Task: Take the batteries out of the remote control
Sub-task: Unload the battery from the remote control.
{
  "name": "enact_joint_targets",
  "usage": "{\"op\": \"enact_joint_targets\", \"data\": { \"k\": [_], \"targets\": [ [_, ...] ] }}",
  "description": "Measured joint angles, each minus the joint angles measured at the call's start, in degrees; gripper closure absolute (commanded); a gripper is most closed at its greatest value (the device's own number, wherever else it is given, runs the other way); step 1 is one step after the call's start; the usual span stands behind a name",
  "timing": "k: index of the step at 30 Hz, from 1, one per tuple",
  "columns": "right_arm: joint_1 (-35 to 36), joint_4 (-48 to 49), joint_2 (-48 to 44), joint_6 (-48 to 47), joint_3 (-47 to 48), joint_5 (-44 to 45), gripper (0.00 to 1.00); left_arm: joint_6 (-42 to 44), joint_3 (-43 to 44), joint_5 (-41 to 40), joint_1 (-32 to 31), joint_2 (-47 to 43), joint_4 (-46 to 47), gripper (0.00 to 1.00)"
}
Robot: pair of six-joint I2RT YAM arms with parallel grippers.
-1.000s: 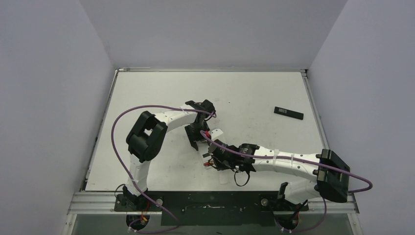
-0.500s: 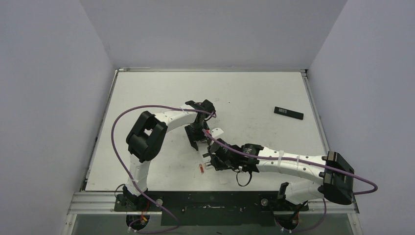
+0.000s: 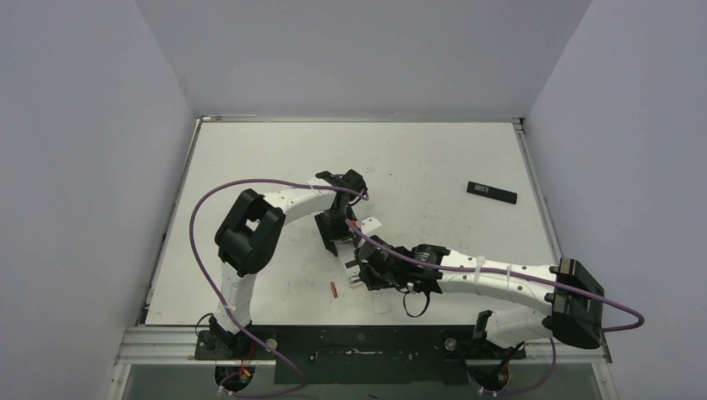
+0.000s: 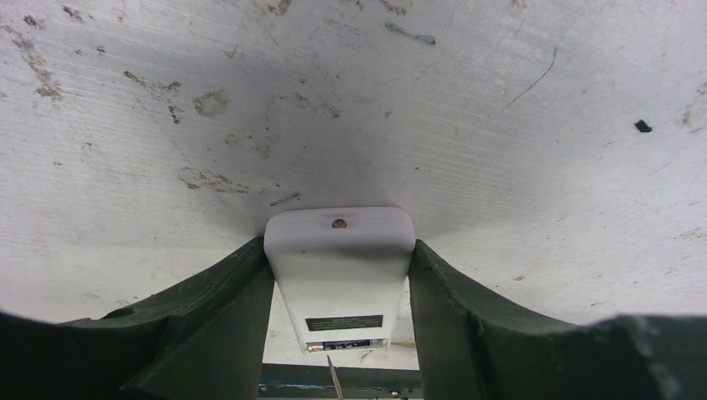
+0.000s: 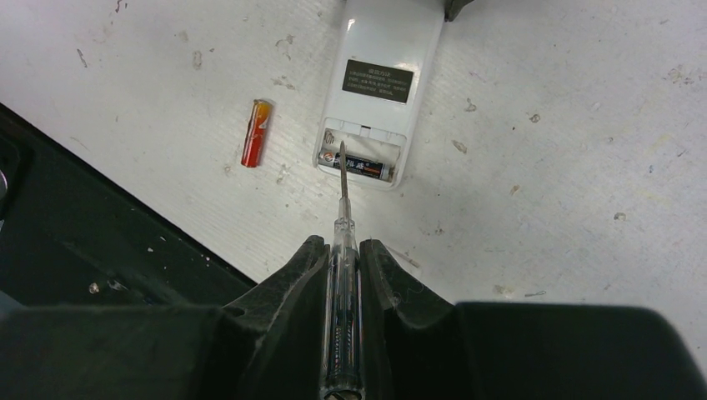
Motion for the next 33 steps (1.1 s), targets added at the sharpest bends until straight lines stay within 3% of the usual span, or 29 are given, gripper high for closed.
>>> {"op": "enact_joint_targets", "data": {
  "k": [33],
  "targets": [
    [-0.02,-8.20,0.59,-1.95,1.90,2.49,0.95,-0.09,0.00,-0.22,0.00,0.00,-0.04,1.00]
  ]
}}
